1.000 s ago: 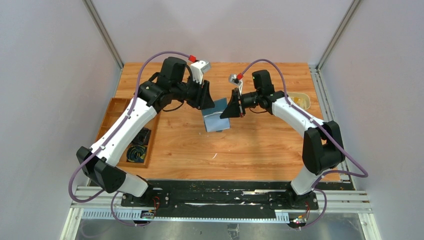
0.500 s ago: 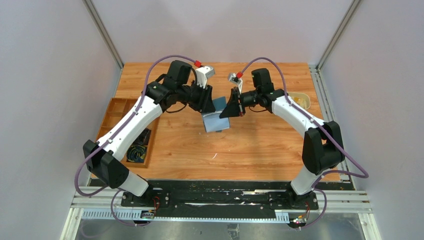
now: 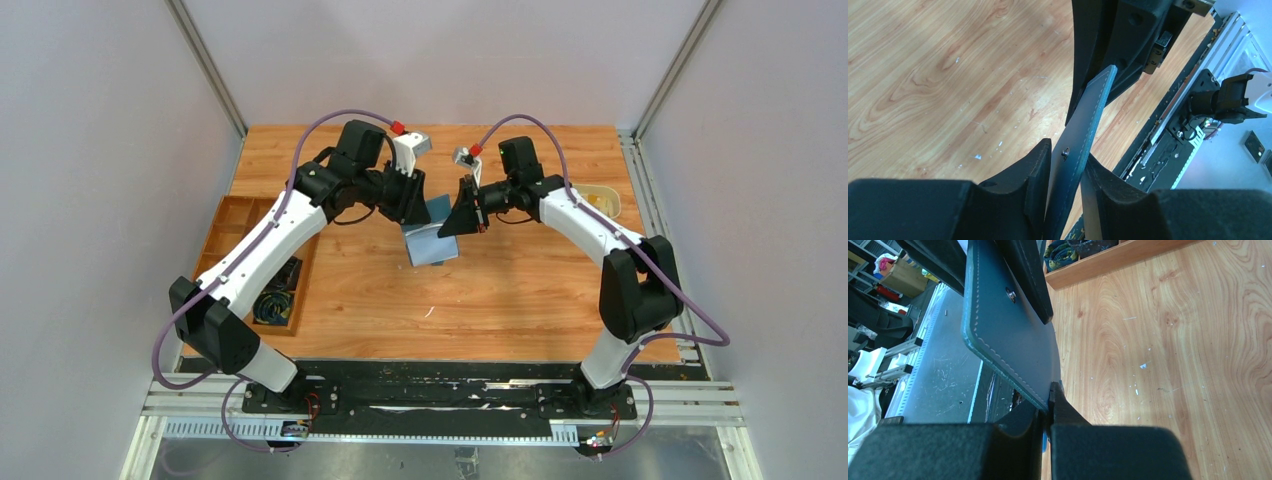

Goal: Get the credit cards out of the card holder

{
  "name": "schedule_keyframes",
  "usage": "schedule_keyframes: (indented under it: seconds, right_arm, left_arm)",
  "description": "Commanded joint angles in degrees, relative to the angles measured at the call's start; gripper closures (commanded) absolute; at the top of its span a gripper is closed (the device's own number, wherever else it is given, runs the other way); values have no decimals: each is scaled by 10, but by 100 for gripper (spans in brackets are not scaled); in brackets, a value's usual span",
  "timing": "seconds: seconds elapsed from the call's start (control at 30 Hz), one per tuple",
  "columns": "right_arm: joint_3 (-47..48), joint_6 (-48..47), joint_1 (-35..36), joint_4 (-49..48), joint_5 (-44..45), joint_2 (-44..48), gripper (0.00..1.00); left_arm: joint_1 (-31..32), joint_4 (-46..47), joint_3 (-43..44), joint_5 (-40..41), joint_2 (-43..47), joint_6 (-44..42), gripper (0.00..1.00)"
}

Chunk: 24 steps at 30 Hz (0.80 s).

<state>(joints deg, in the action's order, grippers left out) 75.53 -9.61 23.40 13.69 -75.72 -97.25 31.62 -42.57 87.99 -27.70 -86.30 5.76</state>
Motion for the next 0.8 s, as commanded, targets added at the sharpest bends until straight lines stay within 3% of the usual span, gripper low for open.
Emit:
schedule_keyframes:
  seconds: [0.0, 0.77]
  right_arm:
    - [21, -18, 9, 22, -18, -6, 100]
    - [24, -36, 13, 51, -20, -14, 100]
  left_arm:
    - [1, 7, 18, -3, 15, 0, 65]
    - [-9, 35, -2, -3, 43, 17, 65]
